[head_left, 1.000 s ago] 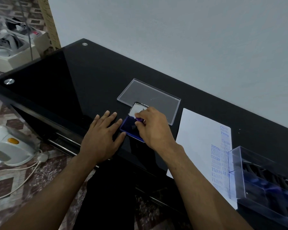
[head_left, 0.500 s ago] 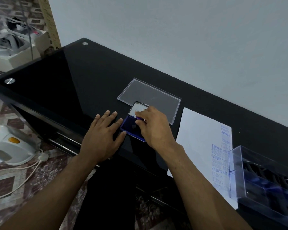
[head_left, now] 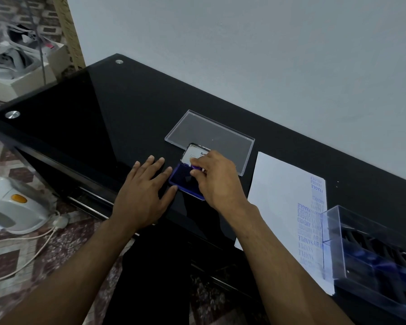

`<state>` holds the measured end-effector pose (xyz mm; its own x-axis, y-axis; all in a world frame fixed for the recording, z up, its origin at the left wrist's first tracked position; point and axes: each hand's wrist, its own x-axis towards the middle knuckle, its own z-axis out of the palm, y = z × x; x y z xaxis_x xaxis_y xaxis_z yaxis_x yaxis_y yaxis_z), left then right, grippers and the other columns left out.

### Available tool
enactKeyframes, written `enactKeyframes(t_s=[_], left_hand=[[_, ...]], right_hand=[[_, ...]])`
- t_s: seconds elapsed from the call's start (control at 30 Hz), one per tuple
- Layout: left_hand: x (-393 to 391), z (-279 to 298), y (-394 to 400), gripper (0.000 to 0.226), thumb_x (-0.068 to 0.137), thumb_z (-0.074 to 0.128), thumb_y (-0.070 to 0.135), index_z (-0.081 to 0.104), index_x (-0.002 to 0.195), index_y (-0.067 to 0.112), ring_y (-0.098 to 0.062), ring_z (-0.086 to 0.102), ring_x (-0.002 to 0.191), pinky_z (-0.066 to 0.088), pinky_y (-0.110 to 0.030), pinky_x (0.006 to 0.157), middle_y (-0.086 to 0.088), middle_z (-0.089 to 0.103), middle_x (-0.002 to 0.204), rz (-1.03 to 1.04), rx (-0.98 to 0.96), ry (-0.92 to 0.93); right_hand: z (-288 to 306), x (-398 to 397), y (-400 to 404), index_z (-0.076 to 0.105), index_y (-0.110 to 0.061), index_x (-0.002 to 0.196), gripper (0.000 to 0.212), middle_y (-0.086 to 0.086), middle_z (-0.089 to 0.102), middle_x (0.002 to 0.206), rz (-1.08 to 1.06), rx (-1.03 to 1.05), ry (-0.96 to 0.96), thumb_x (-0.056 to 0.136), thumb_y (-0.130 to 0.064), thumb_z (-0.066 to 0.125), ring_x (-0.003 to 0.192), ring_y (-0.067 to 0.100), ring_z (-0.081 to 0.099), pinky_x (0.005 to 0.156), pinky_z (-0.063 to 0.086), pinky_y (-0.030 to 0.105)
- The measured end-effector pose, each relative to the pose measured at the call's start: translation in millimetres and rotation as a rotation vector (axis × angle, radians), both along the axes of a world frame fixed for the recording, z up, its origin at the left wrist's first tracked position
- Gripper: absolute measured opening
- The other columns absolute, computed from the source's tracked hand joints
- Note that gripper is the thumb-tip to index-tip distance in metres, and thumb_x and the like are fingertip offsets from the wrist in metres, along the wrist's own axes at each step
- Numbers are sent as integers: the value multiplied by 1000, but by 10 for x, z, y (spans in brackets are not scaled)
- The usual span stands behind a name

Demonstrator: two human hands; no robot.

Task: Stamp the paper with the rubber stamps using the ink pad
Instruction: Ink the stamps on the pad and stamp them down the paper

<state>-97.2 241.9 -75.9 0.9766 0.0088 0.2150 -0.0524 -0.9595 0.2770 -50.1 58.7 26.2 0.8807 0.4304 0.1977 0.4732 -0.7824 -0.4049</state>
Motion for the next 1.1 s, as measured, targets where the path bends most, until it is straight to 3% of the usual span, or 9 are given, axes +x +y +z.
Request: enactKeyframes(t_s=[0.27,0.47,0.6,0.67,0.77,0.9,1.03,1.1], left_hand=[[-2,20,-4,72,96,22,66,48,148,23,-22,20,153,15,-49,125,-5,36,160,-1,-2,13],[3,38,8,73,95,23,66,48,147,22,-22,21,153,16,-49,124,-5,37,159,-11,-7,27],[6,96,0,75,92,26,66,46,149,22,-22,19,153,12,-47,125,-5,36,160,-3,-83,29],[-1,156,-66,75,92,30,64,44,150,20,-22,18,153,12,-46,125,-6,35,160,9,-121,11],[11,275,-232,74,92,33,63,43,151,18,-23,19,153,11,-45,125,-8,34,161,-11,-124,-7],[51,427,-609,71,93,35,61,48,146,16,-26,26,150,16,-47,124,-9,40,157,-89,-125,-41],[77,509,-1023,61,97,48,56,50,144,18,-24,32,146,28,-48,121,-6,43,155,-163,-139,-45],[104,528,-1219,61,97,53,53,49,147,19,-23,30,148,29,-47,121,-5,40,157,-196,-153,-28]], right_hand=[[4,2,-10,70,-20,117,25,1,62,112,-15,10,24,94,-24,63,98,12,58,90,51,29],[-17,-15,-21,68,-20,121,27,0,60,119,-11,33,57,95,-24,62,103,12,58,93,49,25],[7,-58,-126,67,-20,123,30,-1,61,118,-62,140,42,94,-23,65,96,11,61,91,53,28],[23,-85,-227,66,-20,125,33,-2,61,117,-96,185,12,93,-23,67,93,6,58,89,53,23],[50,-132,-387,64,-19,128,37,-1,60,118,-120,157,-4,92,-23,67,97,1,47,88,41,10],[103,-243,-721,68,-19,123,32,-2,61,109,-185,174,-19,90,-22,70,89,2,50,77,32,-3],[123,-385,-1123,71,-22,119,29,-4,62,111,-271,198,-4,90,-22,70,88,6,58,81,37,1],[145,-447,-1330,71,-22,119,28,-3,64,114,-331,202,3,90,-22,70,91,9,61,87,46,12]])
